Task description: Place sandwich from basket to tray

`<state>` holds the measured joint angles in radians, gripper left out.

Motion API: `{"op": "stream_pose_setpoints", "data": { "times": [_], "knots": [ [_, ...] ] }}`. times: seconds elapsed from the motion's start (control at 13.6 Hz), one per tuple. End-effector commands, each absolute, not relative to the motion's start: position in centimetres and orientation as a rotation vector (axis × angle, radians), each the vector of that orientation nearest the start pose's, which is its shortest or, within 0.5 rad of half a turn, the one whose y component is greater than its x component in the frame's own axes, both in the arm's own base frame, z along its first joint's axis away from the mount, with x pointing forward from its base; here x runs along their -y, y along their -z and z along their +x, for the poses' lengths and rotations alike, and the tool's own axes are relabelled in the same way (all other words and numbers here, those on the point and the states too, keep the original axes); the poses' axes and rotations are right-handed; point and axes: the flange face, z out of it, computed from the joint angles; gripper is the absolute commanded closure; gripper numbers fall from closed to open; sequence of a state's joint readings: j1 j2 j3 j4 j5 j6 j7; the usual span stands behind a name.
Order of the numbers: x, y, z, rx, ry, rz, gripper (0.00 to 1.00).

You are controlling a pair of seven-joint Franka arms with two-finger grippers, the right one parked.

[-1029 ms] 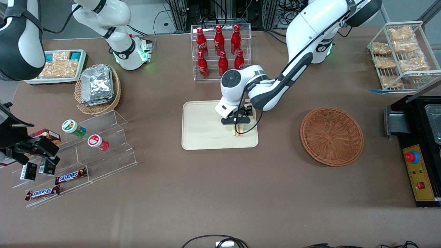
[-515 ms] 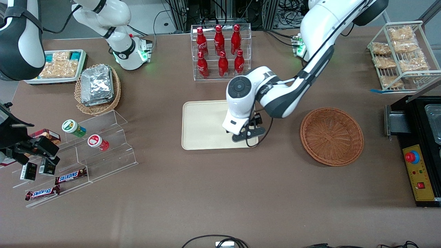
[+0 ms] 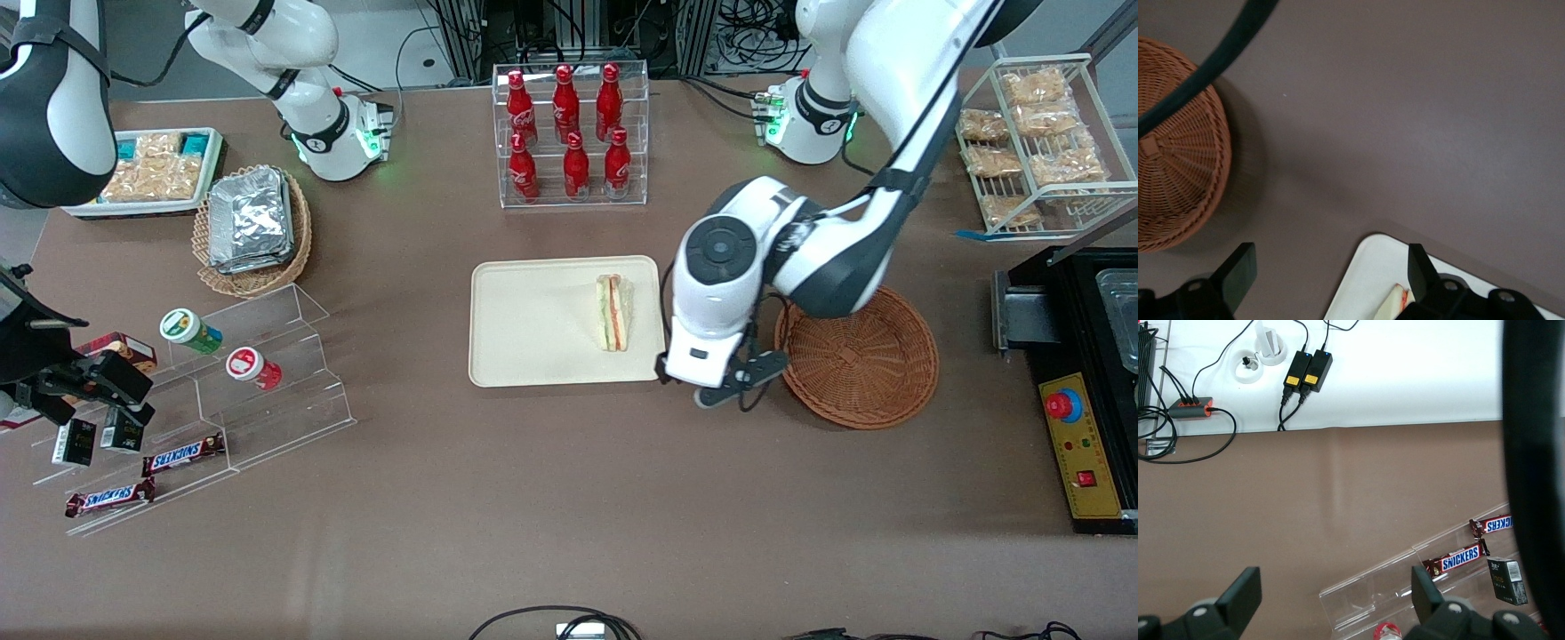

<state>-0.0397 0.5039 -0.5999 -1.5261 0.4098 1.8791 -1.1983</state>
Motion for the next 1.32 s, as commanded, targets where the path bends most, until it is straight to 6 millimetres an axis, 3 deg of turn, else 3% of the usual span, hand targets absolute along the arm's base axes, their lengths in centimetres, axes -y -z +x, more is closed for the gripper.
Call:
{"op": "stream_pose_setpoints", "data": {
  "times": [0.0, 0.29, 0.51, 0.74, 1.03, 1.25],
  "knots": [
    [29.1, -43.1, 60.1, 0.746, 0.023, -2.899, 0.0],
    [20.9, -48.0, 61.0, 0.67, -0.174, -2.905, 0.0],
    [16.3, -50.3, 61.2, 0.612, -0.233, -2.952, 0.0],
    [13.0, -52.7, 60.4, 0.493, -0.272, -2.995, 0.0],
    [6.4, -55.5, 58.6, 0.373, -0.318, -3.069, 0.0],
    [1.8, -58.1, 56.2, 0.238, -0.316, -3.106, 0.0]
  ]
}}
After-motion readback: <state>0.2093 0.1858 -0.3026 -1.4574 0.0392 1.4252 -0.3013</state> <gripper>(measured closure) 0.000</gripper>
